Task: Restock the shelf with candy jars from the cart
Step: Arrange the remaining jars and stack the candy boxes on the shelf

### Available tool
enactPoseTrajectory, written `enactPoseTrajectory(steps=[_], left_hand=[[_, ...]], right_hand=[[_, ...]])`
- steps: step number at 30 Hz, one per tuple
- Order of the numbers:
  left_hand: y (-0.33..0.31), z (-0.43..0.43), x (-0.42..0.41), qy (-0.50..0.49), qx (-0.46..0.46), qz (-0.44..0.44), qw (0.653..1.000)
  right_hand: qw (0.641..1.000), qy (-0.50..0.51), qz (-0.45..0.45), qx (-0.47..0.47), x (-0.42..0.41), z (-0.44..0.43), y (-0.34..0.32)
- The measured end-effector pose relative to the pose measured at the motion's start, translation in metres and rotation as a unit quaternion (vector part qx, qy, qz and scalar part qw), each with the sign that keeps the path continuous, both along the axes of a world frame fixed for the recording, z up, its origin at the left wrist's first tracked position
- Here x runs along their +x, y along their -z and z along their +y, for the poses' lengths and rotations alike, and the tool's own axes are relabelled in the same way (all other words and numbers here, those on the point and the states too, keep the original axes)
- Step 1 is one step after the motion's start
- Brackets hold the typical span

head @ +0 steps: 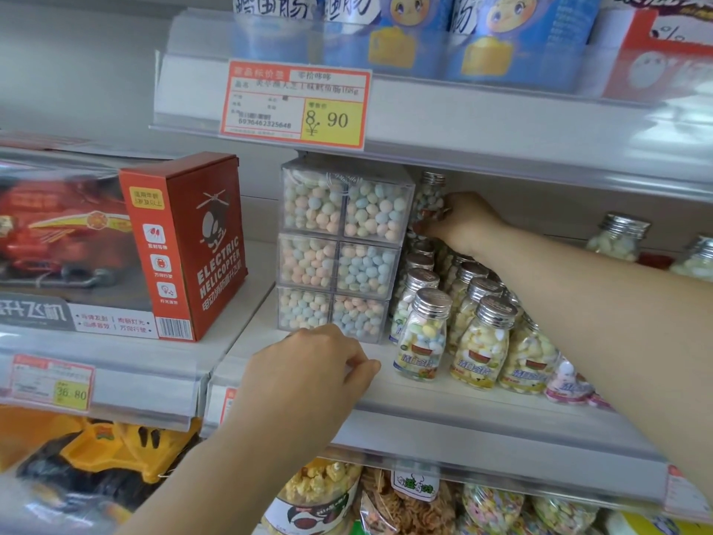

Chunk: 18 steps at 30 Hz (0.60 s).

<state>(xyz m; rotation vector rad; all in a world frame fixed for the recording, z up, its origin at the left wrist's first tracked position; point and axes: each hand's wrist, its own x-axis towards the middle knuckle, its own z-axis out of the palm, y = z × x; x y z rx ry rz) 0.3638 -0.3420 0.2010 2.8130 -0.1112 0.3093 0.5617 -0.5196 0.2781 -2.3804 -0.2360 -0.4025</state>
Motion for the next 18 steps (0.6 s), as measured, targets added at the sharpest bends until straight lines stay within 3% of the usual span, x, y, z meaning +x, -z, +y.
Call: enactPoseTrajectory(steps=[18], left_hand=[[0.0010,-0.0012,-0.0009,0.001,0.018,-0.009,1.000]], right_hand=[[0.999,0.003,-0.016,-0.027,0.0002,-0.0102,0.0074]])
